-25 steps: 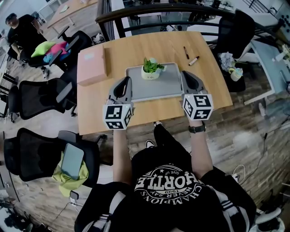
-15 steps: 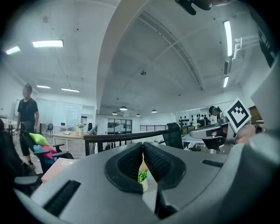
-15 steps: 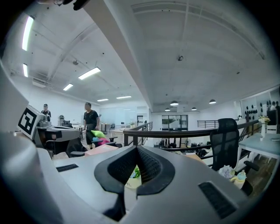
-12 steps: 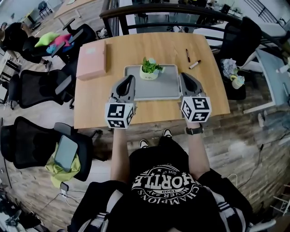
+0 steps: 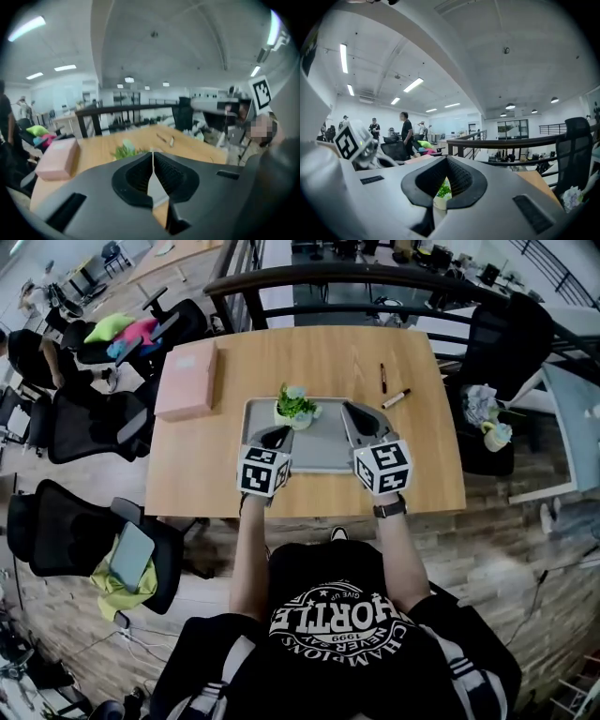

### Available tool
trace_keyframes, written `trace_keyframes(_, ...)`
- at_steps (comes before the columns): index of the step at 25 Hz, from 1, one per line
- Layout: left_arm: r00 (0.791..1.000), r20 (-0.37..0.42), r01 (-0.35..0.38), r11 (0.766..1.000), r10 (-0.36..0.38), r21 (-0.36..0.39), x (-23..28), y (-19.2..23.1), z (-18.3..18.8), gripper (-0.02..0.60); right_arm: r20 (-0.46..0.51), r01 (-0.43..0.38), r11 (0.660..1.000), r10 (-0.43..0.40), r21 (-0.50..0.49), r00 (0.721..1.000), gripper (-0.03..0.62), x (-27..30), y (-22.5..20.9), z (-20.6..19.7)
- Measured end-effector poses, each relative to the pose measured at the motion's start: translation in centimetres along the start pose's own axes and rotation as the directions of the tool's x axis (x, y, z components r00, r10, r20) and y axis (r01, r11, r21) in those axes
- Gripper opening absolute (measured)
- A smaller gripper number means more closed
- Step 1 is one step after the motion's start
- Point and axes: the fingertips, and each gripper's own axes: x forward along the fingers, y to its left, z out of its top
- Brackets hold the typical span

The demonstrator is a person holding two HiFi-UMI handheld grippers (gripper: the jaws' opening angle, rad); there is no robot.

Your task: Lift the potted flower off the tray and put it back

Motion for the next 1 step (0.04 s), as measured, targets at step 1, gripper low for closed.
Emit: trace_keyframes(1, 0.991, -0.125, 0.048, 0.999, -0.050, -0.016, 2.44, -1.62, -2.55, 0.028, -0.011, -0.022, 1.000, 0.022, 0.003, 1.000, 0.018, 0.11, -0.79, -0.93)
